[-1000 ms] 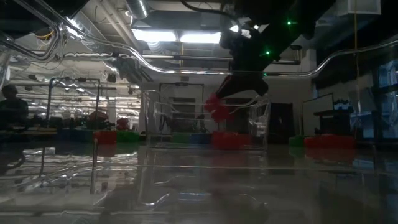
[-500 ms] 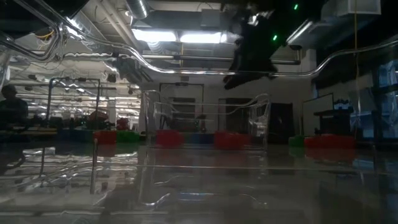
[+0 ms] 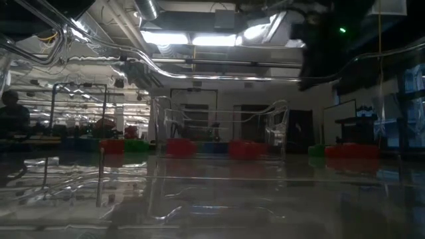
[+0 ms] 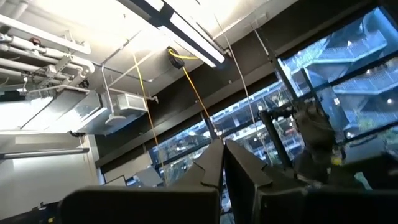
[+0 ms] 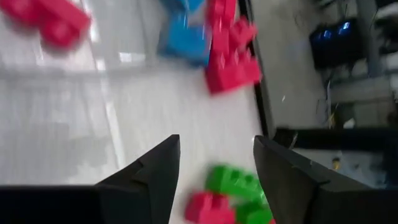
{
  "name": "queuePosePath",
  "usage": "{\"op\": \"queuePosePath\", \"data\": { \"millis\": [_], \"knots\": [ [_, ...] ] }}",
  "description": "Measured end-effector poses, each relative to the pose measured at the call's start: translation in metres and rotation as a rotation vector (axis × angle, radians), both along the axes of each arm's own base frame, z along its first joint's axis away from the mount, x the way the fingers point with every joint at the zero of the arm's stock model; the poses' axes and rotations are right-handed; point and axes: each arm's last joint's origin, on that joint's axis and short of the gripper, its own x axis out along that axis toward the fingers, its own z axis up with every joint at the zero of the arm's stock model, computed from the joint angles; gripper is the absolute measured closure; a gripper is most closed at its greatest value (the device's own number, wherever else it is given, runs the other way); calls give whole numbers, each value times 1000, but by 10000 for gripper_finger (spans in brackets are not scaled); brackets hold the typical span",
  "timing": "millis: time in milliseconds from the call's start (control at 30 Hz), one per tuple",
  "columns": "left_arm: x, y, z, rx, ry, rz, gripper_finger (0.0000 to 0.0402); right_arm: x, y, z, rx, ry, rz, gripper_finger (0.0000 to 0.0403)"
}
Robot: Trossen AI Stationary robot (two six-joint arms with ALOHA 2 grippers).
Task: Sort blocks
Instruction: Put the red game piece into the top right transparent bin
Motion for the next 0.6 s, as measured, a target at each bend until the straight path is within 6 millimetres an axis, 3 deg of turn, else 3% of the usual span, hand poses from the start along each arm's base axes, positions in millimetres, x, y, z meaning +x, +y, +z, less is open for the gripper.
{"op": "queuePosePath", "data": {
  "millis": [333, 600],
  "knots": [
    [0, 0, 0, -1, 0, -1, 396, -69, 1, -73, 127, -103, -190, 198],
    [0, 0, 0, 0, -1, 0, 396, -94, 1, -122, 173, -153, -266, 198]
  ]
}}
